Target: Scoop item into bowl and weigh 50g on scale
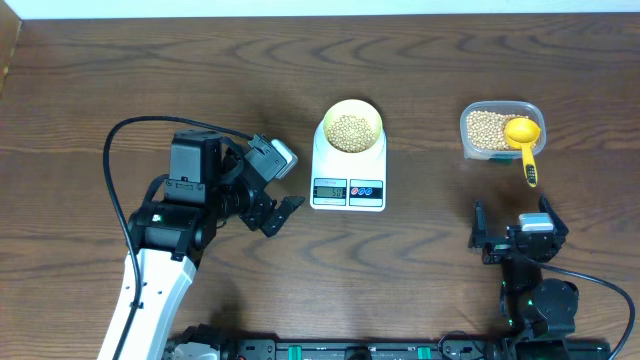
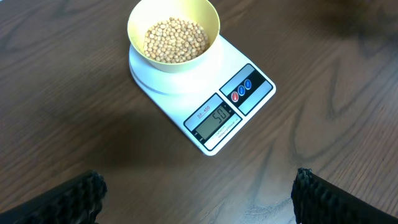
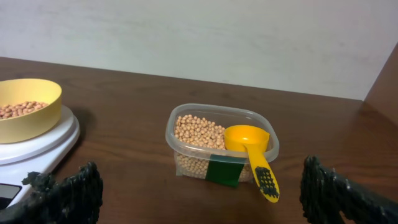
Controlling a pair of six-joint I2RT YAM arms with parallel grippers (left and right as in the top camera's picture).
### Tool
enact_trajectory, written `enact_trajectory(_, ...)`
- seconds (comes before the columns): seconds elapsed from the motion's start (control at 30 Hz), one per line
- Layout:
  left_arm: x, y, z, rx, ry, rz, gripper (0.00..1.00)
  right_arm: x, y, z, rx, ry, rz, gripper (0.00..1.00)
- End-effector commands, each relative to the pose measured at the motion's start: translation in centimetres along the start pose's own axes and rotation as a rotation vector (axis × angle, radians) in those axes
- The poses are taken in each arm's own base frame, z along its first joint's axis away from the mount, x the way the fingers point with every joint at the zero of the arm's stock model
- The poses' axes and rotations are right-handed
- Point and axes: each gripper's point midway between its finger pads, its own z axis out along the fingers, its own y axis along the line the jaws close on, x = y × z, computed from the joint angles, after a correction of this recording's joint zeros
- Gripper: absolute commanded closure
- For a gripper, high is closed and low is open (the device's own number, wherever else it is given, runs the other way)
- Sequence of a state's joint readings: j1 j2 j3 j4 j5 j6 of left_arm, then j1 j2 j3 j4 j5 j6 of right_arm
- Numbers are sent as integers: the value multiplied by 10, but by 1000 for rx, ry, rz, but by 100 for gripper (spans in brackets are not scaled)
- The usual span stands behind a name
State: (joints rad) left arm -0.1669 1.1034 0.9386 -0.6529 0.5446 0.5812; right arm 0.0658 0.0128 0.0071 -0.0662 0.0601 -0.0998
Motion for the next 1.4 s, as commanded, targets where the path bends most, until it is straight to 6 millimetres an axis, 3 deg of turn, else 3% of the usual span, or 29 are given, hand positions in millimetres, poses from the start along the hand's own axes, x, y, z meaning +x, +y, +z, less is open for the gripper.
enact_trajectory(0.0, 0, 0, 0, 6, -2, 9, 2, 0, -2, 0, 11, -2, -13, 1)
enact_trajectory(1.07, -1, -1, -2, 2, -10, 14, 2, 0, -2, 0, 11, -2, -13, 1)
enact_trajectory(1.23, -12, -8, -19, -15, -69, 12, 3, 0, -2, 0, 11, -1, -13, 1)
enact_trajectory(1.37, -16, 4, -36, -137, -86, 43, 2, 0, -2, 0, 11, -1, -13, 1)
